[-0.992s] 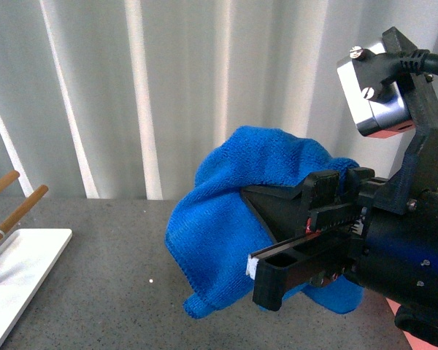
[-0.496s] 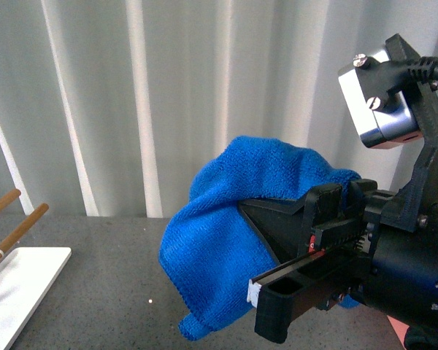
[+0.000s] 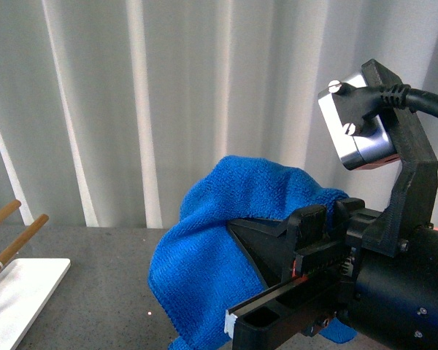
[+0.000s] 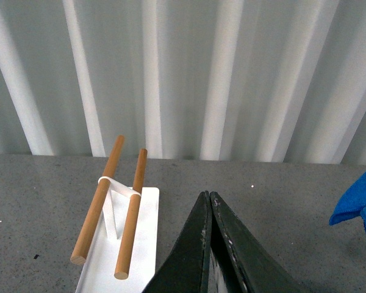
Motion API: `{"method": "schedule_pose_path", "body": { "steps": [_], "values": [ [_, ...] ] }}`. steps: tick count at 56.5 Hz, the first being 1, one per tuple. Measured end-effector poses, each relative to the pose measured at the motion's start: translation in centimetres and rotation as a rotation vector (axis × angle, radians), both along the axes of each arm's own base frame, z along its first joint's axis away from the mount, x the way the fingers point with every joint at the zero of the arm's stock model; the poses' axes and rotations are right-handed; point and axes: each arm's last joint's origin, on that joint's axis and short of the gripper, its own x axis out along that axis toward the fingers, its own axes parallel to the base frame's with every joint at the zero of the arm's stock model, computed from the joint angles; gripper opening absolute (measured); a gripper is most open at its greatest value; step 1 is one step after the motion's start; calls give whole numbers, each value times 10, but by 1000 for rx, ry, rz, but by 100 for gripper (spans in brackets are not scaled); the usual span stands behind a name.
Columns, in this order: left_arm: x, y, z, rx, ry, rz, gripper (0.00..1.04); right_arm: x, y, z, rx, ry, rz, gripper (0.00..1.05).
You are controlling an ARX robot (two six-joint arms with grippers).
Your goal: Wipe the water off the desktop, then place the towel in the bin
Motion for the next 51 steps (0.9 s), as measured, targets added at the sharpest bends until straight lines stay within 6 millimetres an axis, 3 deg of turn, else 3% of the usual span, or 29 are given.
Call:
{"method": "schedule_pose_path", "body": {
  "steps": [51],
  "values": [
    [-28, 0, -4, 0, 29, -2, 4, 1, -2, 0, 18, 6, -42, 5]
  ]
}}
